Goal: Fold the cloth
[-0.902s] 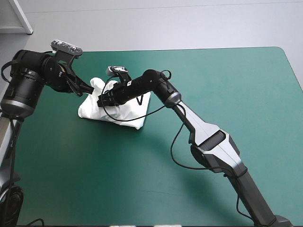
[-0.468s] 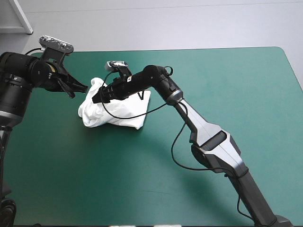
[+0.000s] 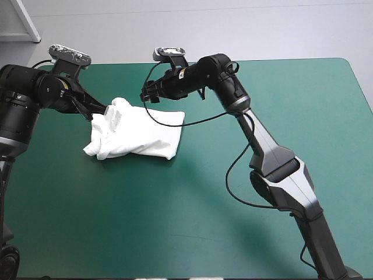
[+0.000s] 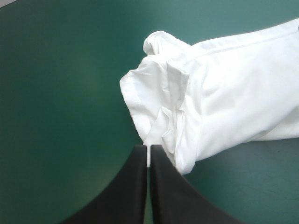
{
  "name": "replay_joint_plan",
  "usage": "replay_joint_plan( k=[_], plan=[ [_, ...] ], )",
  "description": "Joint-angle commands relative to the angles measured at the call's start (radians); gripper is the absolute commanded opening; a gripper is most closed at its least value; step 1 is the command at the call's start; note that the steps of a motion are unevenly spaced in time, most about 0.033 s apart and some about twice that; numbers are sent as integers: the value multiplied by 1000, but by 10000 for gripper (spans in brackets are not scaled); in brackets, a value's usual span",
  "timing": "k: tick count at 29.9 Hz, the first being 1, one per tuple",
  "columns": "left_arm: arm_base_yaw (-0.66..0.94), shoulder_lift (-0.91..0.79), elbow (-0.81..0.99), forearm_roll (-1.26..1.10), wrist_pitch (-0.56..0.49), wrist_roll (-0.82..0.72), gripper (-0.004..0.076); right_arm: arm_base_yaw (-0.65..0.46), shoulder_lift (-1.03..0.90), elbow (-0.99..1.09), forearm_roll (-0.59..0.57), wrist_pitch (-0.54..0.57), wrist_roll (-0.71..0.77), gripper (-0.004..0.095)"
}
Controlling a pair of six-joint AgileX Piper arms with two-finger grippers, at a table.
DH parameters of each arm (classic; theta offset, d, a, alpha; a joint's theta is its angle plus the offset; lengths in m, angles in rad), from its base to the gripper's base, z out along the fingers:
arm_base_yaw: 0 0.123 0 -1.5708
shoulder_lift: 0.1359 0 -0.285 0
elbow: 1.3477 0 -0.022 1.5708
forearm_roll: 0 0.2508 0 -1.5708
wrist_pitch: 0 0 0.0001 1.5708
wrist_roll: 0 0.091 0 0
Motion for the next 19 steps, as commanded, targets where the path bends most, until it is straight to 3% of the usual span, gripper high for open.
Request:
replay_joint_plan(
  k=[1, 4, 8, 19],
  plan=[
    [-1, -55, -24, 1, 41, -6, 19, -31, -162, 138, 1, -40, -18, 694],
    [-1, -64, -24, 3, 41, -6, 19, -49, -257, 351, -68, -42, -30, 693],
    [-1, -78, -24, 3, 41, -6, 19, -49, -319, 566, -65, -49, -71, 693],
    [-1, -117, -24, -19, 41, -6, 19, 8, -213, 635, -7, -226, -33, 692]
  ],
)
